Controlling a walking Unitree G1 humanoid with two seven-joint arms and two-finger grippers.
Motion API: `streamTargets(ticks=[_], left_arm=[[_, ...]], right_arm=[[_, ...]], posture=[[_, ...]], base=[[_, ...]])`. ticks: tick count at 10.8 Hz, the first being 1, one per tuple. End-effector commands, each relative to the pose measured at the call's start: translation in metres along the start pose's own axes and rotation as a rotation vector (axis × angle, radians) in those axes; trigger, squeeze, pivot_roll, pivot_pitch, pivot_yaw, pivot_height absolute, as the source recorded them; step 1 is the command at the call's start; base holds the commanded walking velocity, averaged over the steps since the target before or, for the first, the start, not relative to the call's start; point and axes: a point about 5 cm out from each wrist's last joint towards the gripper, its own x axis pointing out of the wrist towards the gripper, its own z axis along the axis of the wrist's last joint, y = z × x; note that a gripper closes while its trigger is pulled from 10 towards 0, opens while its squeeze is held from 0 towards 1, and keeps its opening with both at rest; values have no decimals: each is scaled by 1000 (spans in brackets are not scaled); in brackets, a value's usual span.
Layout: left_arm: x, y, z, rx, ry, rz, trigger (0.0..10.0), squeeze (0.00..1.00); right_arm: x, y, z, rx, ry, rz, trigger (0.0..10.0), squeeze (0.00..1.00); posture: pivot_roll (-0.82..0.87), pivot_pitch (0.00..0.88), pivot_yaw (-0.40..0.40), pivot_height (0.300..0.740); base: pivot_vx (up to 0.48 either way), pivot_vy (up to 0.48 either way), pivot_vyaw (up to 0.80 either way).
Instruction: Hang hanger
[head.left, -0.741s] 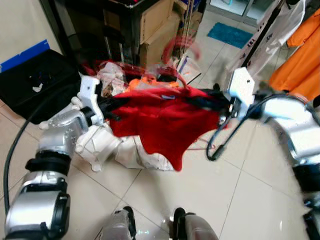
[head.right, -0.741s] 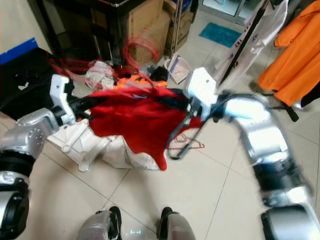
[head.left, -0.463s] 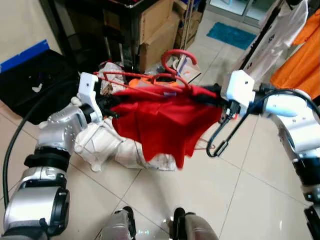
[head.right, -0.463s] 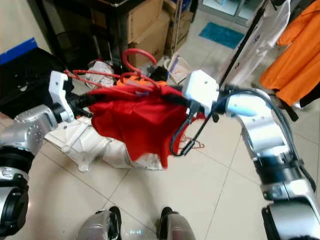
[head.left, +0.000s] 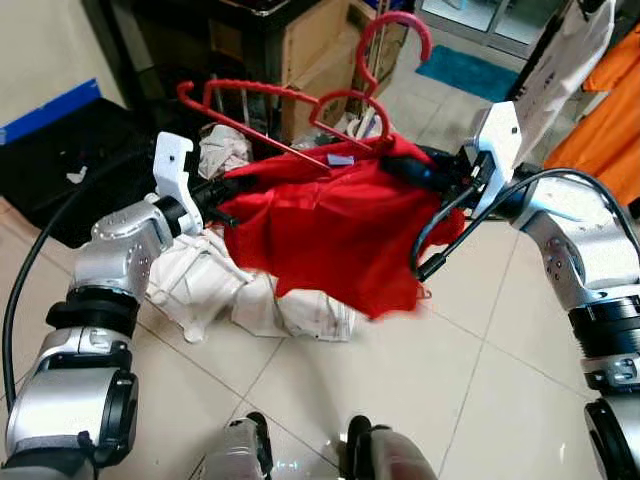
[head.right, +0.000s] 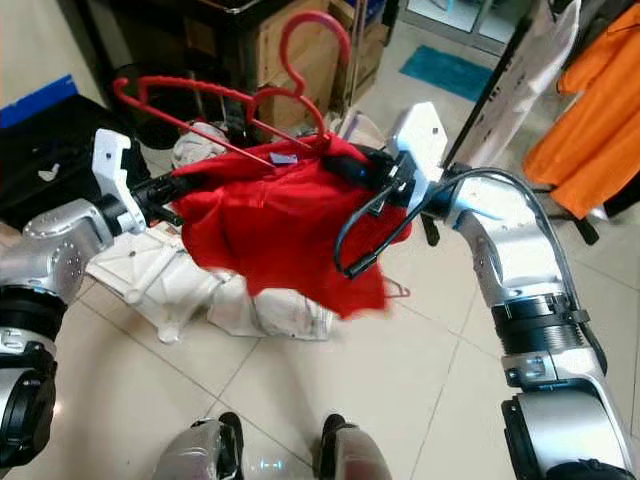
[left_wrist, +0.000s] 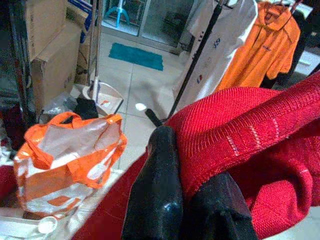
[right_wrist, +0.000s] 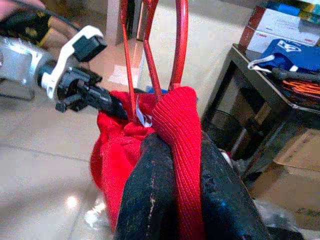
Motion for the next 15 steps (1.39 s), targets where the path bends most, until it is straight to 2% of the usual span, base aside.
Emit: streamTargets(ticks=[1,2,4,5,7,10,13,15], left_arm=[[-31,30,-19,-104,43,192,0,0],[-36,38,-16,-138,25,233,0,0],[-51,53,-11,-154,18,314,0,0],[-54,55,-9,-157,16,327,0,0],[-68,69,-3,-140,20,409,0,0],[-85,84,10,-100,16,485,0,0],[-97,91,20,-79,12,506,0,0],[-100,92,29,-36,28,494,0,0]], right_arm=[[-41,-31,23,14,-120,-195,0,0],[-49,-31,17,43,-86,-175,0,0],[-65,-41,9,-8,3,-216,0,0],[-68,-44,9,-20,14,-234,0,0],[-80,-49,2,-135,149,-247,0,0],[-86,-49,-9,-276,283,-225,0,0],[-95,-53,-16,-382,392,-243,0,0],[-93,-55,-17,-461,426,-265,0,0]], posture=[[-113,168,-40,740],[-113,172,-39,740],[-113,172,-39,740],[-113,172,-39,740],[-109,173,-43,740],[-110,172,-42,740],[-108,175,-39,740],[-107,175,-40,740]], base=[[0,0,0],[0,0,0],[0,0,0],[0,0,0],[0,0,0],[0,0,0],[0,0,0],[0,0,0]])
